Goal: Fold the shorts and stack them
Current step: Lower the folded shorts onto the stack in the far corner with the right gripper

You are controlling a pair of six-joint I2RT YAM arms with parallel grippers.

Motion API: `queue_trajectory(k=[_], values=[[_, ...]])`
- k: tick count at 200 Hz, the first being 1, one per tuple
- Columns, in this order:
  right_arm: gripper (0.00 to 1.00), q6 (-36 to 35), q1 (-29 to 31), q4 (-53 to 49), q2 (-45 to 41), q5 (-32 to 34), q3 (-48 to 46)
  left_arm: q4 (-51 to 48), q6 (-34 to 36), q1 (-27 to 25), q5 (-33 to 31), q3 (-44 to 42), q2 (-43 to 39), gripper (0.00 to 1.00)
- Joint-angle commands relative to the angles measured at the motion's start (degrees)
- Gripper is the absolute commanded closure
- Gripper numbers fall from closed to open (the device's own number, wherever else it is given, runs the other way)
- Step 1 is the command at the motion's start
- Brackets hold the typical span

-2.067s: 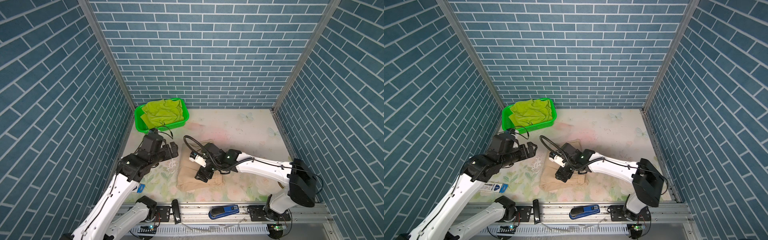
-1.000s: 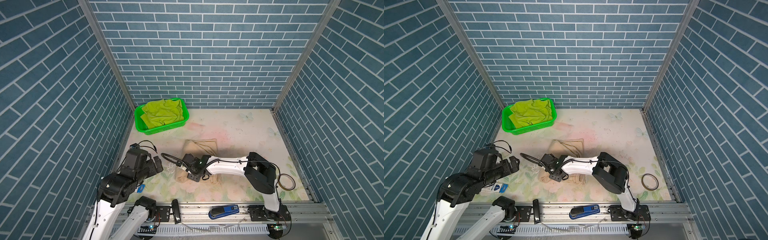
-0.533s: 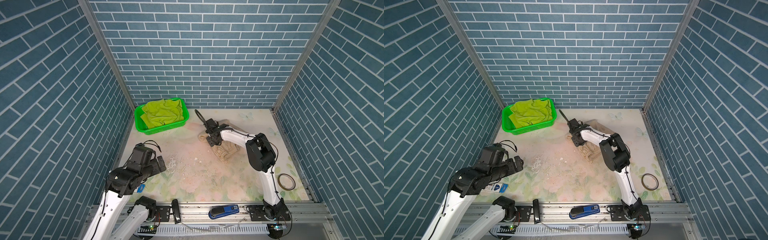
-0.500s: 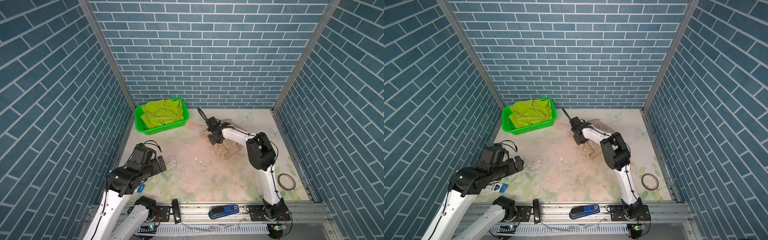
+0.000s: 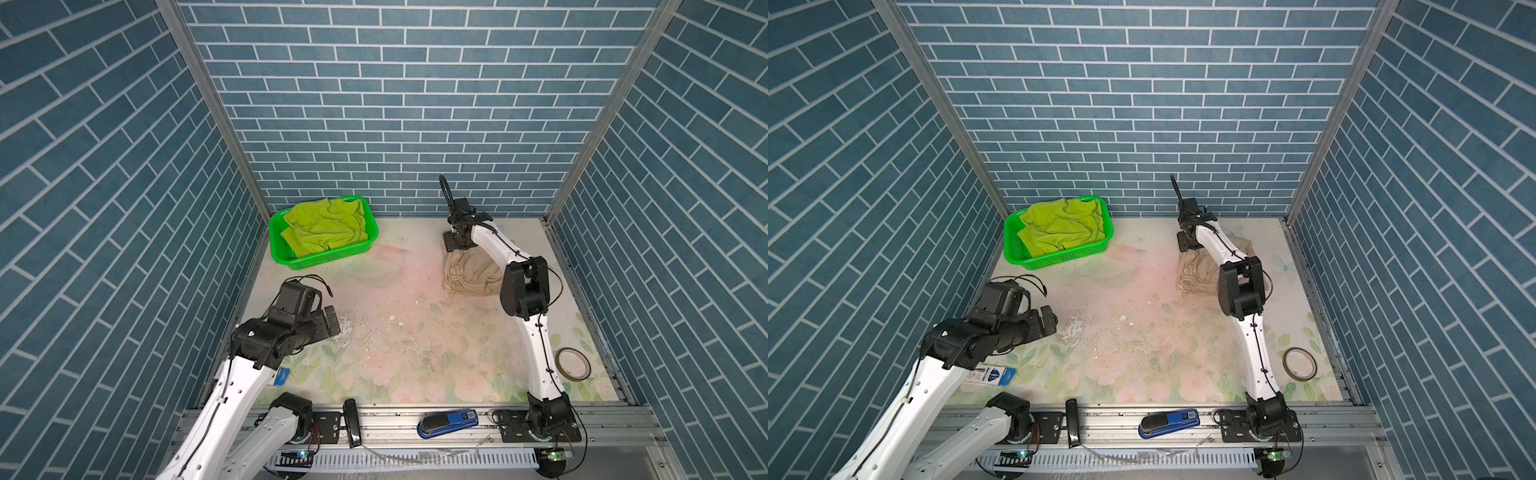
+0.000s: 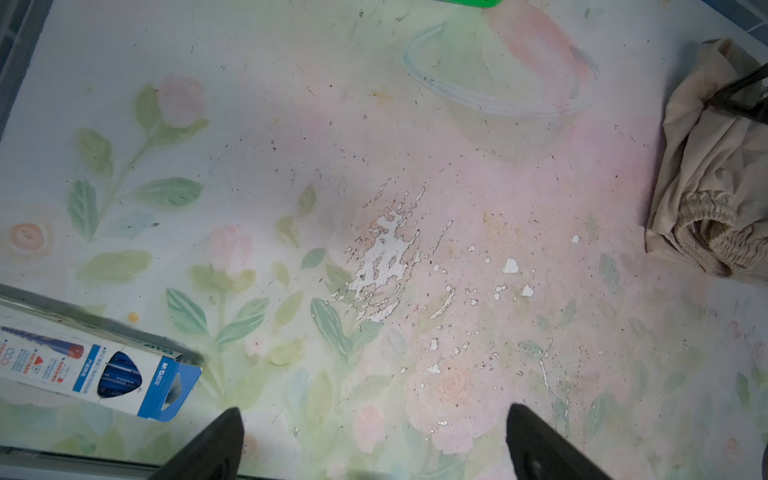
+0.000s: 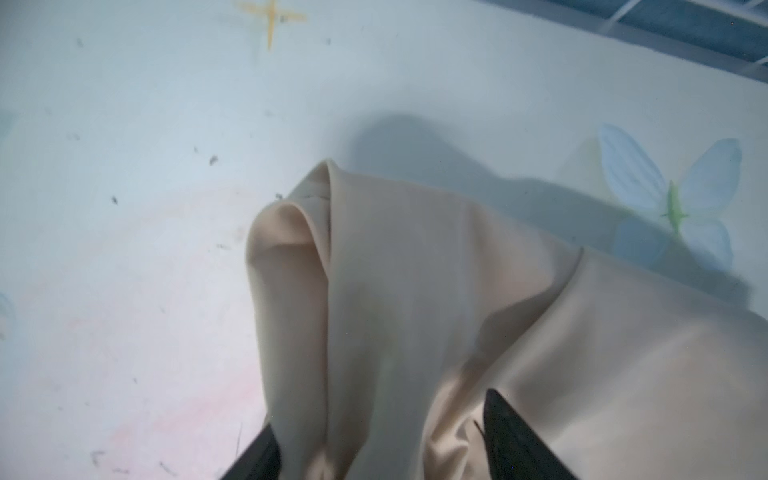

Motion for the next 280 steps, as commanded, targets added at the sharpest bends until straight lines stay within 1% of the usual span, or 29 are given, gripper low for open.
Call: queue_trajectory(k=[1, 17, 33, 55, 73, 84, 104, 127, 160, 186, 218, 253, 280], values=[[0.25, -3.4, -0.6, -2.8, -4.4, -1.9, -5.2, 1.4, 0.8, 0.4, 1.4, -1.1, 0.0, 0.00], [0.20, -3.0, 0.9, 1.6, -11.6, -4.1, -14.0, 2.0, 0.8, 0.5, 1.6, -1.7, 0.3, 0.00], [0.15, -1.5, 3.3, 1.8, -17.3, -2.9, -19.6, 2.6, 0.9, 0.5, 2.4, -2.1, 1.3, 0.00], [0.11, 1.5, 6.9, 1.2, -19.8, 0.4, -25.3, 4.0, 1.0, 0.5, 3.5, -2.8, 2.3, 0.00], [0.08, 4.2, 8.8, 3.7, -20.3, 2.3, -29.6, 4.9, 1.1, 0.5, 4.1, -3.4, 2.6, 0.00], [0.08, 5.6, 9.5, 4.1, -19.4, 3.9, -30.6, 5.1, 1.2, 0.5, 4.3, -3.7, 2.7, 0.00], [0.06, 6.0, 10.2, 3.8, -17.1, 8.9, -30.4, 4.9, 1.6, 0.6, 4.5, -3.8, 2.8, 0.00], [0.06, 5.3, 10.2, 3.5, -15.3, 11.1, -29.6, 5.0, 1.7, 0.6, 4.5, -4.3, 2.3, 0.00], [0.06, 3.1, 10.1, 3.2, -15.3, 14.3, -30.3, 5.8, 1.6, 0.9, 4.9, -5.0, 2.3, 0.00], [0.07, 1.6, 8.7, 3.1, -15.3, 15.0, -32.0, 6.3, 1.5, 0.8, 5.5, -5.3, 2.5, 0.00], [0.09, 0.0, 5.2, 3.3, -16.0, 15.6, -35.4, 6.3, 1.6, 0.9, 5.5, -5.1, 2.6, 0.00], [0.09, -2.0, -0.7, 6.0, -17.7, 15.6, -37.6, 6.8, 1.9, 1.1, 5.5, -5.2, 3.0, 0.00], [0.09, -5.1, -5.9, 7.9, -15.9, 15.0, -35.7, 7.0, 2.3, 1.2, 5.7, -5.3, 3.4, 0.00]])
